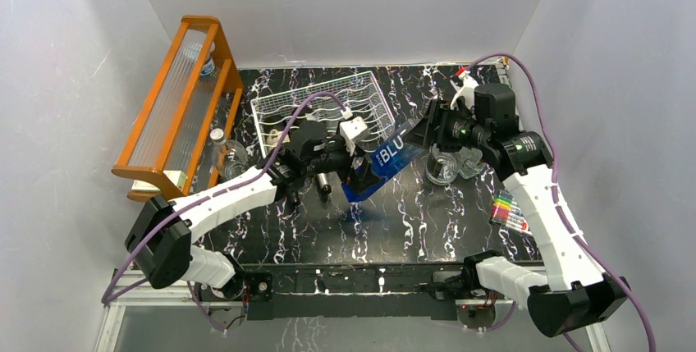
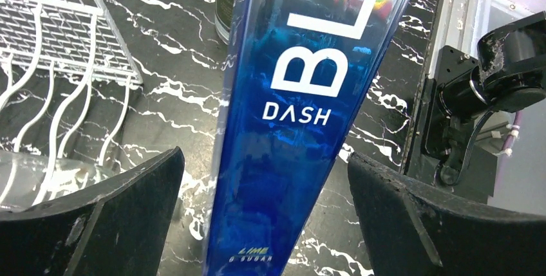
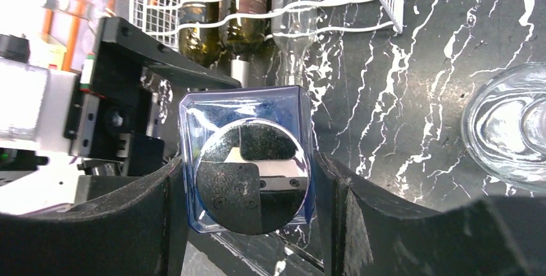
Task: Put the wine bottle on the wine rack
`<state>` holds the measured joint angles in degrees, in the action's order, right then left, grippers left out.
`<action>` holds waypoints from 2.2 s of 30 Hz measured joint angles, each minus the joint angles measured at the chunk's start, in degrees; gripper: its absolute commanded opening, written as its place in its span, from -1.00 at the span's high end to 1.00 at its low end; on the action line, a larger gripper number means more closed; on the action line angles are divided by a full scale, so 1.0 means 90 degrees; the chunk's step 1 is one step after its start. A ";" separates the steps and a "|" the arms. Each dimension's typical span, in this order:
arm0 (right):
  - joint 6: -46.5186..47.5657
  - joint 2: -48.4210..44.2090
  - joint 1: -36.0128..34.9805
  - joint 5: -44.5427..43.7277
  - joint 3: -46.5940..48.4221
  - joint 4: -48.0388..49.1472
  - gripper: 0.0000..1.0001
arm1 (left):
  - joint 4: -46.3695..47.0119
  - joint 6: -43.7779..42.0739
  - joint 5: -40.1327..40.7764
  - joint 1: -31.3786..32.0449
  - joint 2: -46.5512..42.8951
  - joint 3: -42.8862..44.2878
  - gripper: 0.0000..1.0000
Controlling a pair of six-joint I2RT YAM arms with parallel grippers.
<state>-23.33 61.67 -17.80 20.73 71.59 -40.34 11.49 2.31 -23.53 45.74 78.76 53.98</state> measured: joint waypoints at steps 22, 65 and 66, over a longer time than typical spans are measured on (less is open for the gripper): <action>-0.0831 -0.0352 0.0012 0.0289 -0.0017 0.0265 0.39 | 0.1812 -0.1447 -0.0274 0.0187 0.0291 -0.0872 0.46; 0.1790 -0.0260 -0.0022 0.0488 0.0935 -0.0877 -0.96 | 0.1248 -0.8616 0.0877 0.0206 -0.0175 -0.0313 1.00; 0.1804 -0.0255 -0.0022 0.0527 0.0869 -0.0913 -0.96 | 0.1258 -0.8663 0.0874 0.0206 -0.0155 -0.0311 1.00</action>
<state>-7.09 59.37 -18.00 25.47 79.42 -48.56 22.81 -75.66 -15.66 47.59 77.36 51.18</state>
